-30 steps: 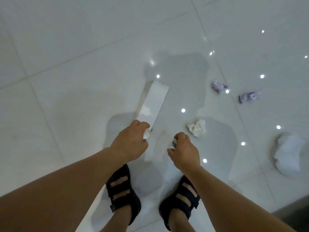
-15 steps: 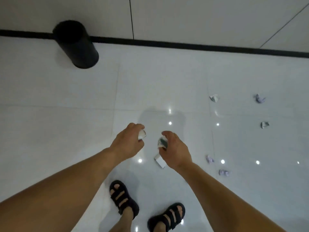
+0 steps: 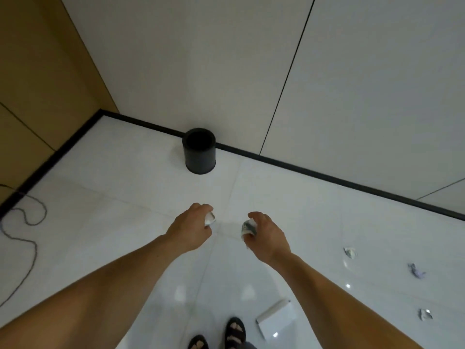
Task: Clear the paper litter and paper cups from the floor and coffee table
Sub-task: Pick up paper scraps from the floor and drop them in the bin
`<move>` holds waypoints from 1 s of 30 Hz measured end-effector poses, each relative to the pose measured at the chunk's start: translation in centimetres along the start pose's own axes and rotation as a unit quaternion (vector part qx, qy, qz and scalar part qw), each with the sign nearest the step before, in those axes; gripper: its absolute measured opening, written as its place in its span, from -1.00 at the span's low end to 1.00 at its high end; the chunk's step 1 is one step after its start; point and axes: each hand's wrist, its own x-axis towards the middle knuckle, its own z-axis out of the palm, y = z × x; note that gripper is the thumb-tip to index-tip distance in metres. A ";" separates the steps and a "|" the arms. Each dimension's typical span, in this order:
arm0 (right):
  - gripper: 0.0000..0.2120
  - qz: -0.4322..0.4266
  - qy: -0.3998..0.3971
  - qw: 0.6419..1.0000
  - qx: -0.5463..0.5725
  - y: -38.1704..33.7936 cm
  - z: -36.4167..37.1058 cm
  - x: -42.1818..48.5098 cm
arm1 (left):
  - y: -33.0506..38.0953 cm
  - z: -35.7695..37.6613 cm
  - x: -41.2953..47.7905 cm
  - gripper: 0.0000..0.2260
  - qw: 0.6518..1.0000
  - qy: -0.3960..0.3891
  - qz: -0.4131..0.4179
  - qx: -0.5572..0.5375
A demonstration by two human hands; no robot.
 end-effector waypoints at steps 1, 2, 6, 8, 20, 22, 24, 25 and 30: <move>-0.51 -0.005 -0.001 1.000 -0.001 -0.7 -0.4 1.2 | -0.1 -0.9 0.9 -0.57 1.000 0.003 -0.004 -0.001; -0.51 -0.008 0.000 1.000 -0.003 -1.4 -0.8 2.6 | -0.1 -1.8 1.9 -0.56 1.000 0.005 -0.007 -0.001; -0.49 -0.016 0.005 1.000 0.014 -3.8 -2.7 9.2 | 0.3 -5.3 7.6 -0.56 1.000 0.013 -0.015 0.006; -0.49 -0.027 0.006 0.999 0.019 -5.0 -3.9 13.1 | 0.7 -7.0 10.9 -0.55 0.999 0.022 -0.025 0.005; -0.55 -0.066 -0.022 0.998 -0.005 -13.2 -9.9 33.3 | -1.4 -15.8 27.7 -0.55 0.996 0.047 -0.068 -0.024; -0.53 -0.058 -0.034 0.998 -0.009 -14.7 -9.7 36.5 | -2.7 -17.2 30.6 -0.55 0.996 0.043 -0.072 -0.038; -0.50 -0.051 -0.044 0.998 -0.016 -16.2 -9.2 40.0 | -4.4 -18.4 34.1 -0.56 0.996 0.037 -0.068 -0.049; -0.50 -0.049 -0.045 0.998 -0.019 -16.9 -8.8 41.9 | -5.3 -19.1 36.1 -0.56 0.996 0.033 -0.064 -0.052; -0.50 -0.007 -0.039 0.999 -0.001 -20.4 -6.0 52.4 | -10.2 -21.6 47.5 -0.57 0.997 -0.009 -0.047 -0.055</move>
